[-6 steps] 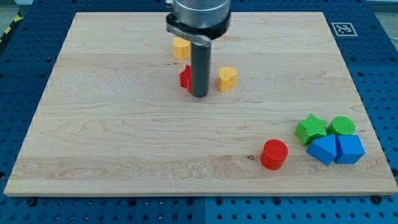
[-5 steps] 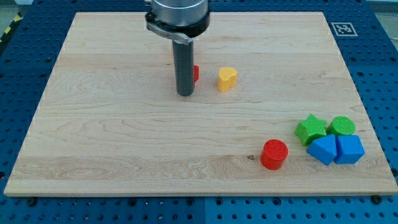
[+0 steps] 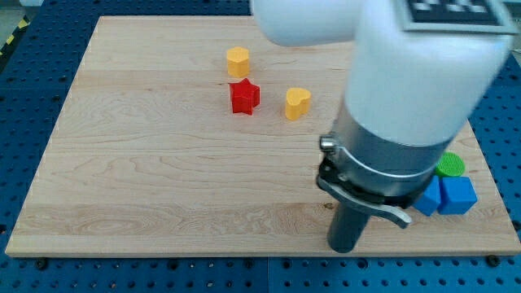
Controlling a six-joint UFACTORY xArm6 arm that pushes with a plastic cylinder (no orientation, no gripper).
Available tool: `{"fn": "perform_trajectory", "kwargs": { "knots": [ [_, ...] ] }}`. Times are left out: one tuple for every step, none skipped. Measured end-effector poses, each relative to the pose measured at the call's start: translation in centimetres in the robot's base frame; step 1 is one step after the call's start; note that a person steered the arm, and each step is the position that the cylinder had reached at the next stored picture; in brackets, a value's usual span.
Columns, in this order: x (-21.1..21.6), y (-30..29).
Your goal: Push the red circle below the heart
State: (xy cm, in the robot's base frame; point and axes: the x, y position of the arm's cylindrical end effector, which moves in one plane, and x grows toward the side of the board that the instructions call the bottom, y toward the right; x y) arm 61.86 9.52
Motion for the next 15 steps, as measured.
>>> {"fn": "perform_trajectory", "kwargs": {
  "knots": [
    [0.0, 0.4],
    [0.0, 1.8],
    [0.0, 5.6],
    [0.0, 7.1],
    [-0.4, 6.3],
    [-1.0, 5.2],
    [-2.0, 4.6],
    [-3.4, 4.0],
    [-4.4, 1.9],
    [-4.4, -1.6],
    [-4.9, -3.3],
    [-5.5, -3.7],
    [-6.7, -4.2],
    [-8.2, -5.2],
    [-8.9, -5.5]
  ]
}}
